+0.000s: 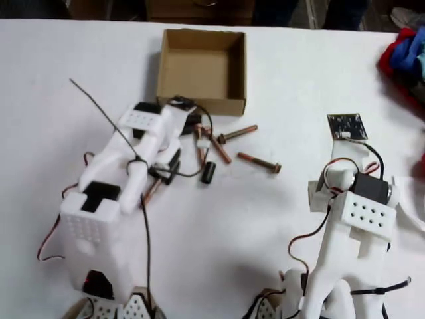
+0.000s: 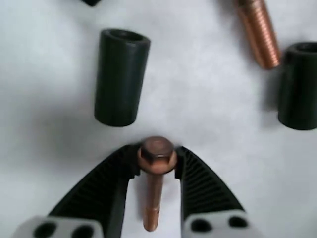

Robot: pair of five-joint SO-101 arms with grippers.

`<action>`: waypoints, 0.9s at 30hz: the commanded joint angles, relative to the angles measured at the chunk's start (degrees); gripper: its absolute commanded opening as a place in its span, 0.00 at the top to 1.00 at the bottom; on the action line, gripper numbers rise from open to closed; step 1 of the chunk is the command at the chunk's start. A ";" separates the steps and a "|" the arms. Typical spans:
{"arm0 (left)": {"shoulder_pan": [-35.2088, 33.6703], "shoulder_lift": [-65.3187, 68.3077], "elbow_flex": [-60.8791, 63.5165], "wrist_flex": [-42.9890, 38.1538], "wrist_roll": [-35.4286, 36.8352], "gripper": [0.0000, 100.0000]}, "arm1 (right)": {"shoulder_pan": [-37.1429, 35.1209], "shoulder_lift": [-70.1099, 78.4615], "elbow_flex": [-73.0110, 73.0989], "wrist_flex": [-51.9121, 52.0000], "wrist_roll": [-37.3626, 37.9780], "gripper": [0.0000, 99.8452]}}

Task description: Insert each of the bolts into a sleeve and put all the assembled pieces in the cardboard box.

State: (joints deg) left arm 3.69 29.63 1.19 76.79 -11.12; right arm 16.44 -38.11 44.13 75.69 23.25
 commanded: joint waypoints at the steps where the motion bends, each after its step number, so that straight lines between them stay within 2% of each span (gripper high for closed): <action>1: -0.88 1.58 -3.47 3.25 0.35 0.97 | 0.40 -1.89 -0.18 -0.66 -0.53 0.98; 5: -0.97 -3.43 -4.00 4.66 0.35 0.97 | -0.75 -1.89 1.67 -2.86 -0.62 0.98; 9: -0.70 -17.05 0.75 4.40 -0.09 0.97 | -3.38 -1.89 5.36 -6.73 -0.79 0.98; 11: -0.70 -26.20 5.49 3.25 -0.18 0.97 | -4.88 -1.89 6.33 -8.92 -3.25 0.98; 13: -1.05 -36.66 11.56 0.70 -0.70 0.97 | -7.43 -1.89 6.59 -10.77 -5.71 0.98; 17: -0.62 -58.02 25.54 -7.65 -6.33 0.98 | -16.31 -1.89 6.68 -12.35 -7.12 0.98; 21: -0.70 -74.11 34.86 -14.51 -6.42 0.98 | -23.25 -1.80 8.44 -16.48 -7.12 0.98; 24: -1.05 -78.77 39.96 -16.09 -6.68 0.98 | -24.66 -1.80 10.37 -20.09 -7.12 0.98; 27: -2.29 -77.54 43.91 -16.26 -6.42 0.97 | -24.40 -1.45 10.73 -20.26 -7.12 0.98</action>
State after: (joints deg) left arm 2.73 -46.59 42.77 62.02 -17.27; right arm -7.74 -38.11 55.12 56.62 16.57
